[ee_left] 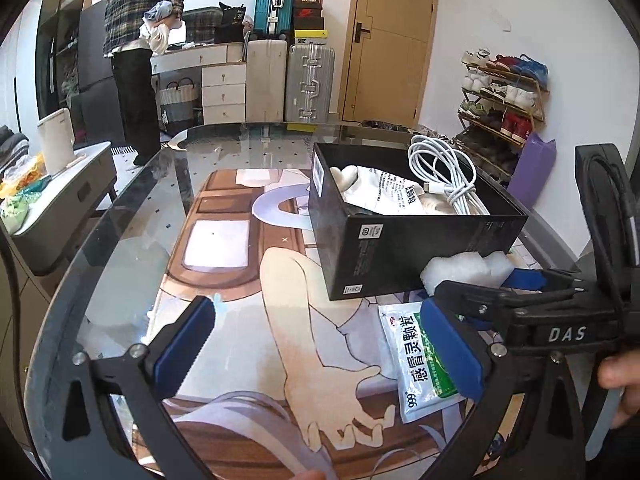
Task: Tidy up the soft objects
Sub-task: 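Grasp the white foam tube beside the box with the right tool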
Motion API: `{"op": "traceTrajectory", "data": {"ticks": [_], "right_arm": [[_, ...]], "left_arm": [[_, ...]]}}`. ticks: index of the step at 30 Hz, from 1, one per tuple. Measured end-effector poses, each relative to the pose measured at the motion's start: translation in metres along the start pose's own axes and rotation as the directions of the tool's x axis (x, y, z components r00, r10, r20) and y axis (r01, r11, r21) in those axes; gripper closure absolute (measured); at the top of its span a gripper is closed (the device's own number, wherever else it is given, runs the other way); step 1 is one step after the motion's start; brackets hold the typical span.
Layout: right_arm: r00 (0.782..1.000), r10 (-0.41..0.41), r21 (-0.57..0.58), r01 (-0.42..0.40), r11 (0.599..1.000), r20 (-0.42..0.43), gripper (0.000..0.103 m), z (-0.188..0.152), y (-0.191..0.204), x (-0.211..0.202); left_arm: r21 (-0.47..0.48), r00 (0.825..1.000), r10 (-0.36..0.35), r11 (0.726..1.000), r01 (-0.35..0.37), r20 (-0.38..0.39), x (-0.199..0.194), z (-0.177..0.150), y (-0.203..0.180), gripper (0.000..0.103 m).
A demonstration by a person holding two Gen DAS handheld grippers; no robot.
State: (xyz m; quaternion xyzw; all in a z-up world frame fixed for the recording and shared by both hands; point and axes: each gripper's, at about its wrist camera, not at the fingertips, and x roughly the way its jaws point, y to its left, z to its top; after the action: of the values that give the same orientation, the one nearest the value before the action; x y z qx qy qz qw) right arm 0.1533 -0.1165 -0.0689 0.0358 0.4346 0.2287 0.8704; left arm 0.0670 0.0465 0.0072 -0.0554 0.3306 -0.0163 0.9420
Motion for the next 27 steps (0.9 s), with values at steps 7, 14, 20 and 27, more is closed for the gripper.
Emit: {"op": "traceTrajectory", "data": {"ticks": [7,14,20,27], "right_arm": [[1.000,-0.031,0.018,0.031,0.999,0.005,0.001,0.002,0.008,0.004],[0.997,-0.074,0.006,0.074,0.997,0.016,0.010,-0.001,0.012,0.006],[0.999,-0.047,0.011,0.046,0.999,0.023,0.011,-0.008,0.001,-0.003],[0.998,-0.031,0.029,0.030,0.999,0.060,0.011,-0.014,-0.018,-0.027]], "left_arm": [[-0.011,1.000,-0.008,1.000,0.008,-0.007,0.002,0.000,0.001,0.000],[-0.010,1.000,-0.014,1.000,0.014,-0.009,0.003,-0.001,0.000,0.000],[-0.011,1.000,-0.018,1.000,0.018,-0.019,0.004,-0.001,0.000,0.000],[0.003,0.999,-0.020,1.000,0.020,-0.045,0.007,-0.001,-0.005,0.000]]}}
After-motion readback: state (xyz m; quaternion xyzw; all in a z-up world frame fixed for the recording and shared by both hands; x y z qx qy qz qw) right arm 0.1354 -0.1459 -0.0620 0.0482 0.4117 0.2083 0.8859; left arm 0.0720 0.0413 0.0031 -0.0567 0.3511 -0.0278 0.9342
